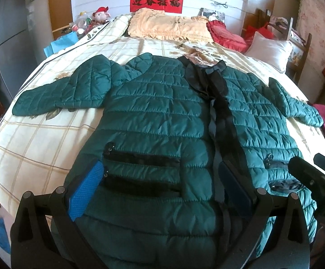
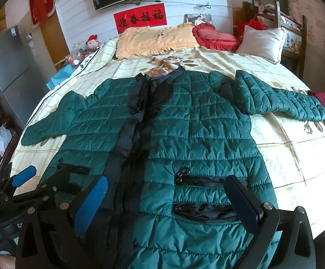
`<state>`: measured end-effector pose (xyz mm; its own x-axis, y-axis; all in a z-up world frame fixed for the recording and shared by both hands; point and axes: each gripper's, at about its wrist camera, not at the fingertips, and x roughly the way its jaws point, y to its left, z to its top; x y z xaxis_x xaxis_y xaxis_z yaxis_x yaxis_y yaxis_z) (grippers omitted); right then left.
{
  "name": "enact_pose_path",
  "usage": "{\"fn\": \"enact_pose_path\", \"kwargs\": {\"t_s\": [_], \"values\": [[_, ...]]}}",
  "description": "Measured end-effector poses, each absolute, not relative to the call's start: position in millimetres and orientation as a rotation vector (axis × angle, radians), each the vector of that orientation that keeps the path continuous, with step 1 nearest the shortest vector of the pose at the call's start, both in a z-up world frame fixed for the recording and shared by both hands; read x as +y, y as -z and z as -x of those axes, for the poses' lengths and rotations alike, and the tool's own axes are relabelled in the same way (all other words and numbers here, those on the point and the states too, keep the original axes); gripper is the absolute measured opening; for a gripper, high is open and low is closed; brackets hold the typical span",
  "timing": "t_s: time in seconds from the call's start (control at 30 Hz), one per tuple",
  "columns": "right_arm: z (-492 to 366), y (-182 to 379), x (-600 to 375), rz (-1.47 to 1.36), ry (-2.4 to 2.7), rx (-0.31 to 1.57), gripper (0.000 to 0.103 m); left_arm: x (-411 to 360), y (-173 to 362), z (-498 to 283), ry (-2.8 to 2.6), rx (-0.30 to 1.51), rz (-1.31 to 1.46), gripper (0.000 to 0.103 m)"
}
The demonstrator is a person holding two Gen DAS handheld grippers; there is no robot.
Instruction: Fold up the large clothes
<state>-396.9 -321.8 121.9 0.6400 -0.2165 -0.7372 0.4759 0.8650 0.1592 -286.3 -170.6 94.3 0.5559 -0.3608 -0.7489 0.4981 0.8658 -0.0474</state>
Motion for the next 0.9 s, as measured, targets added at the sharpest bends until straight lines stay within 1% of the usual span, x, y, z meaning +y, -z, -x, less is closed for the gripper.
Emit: {"fn": "enact_pose_path", "kwargs": {"t_s": [0.9], "values": [[393.6, -114.7, -323.5, -0.354, 0.402, 0.797, 0.103, -174.7, -89.2, 288.2, 0.519, 0.861, -0.186, 0.102]]}}
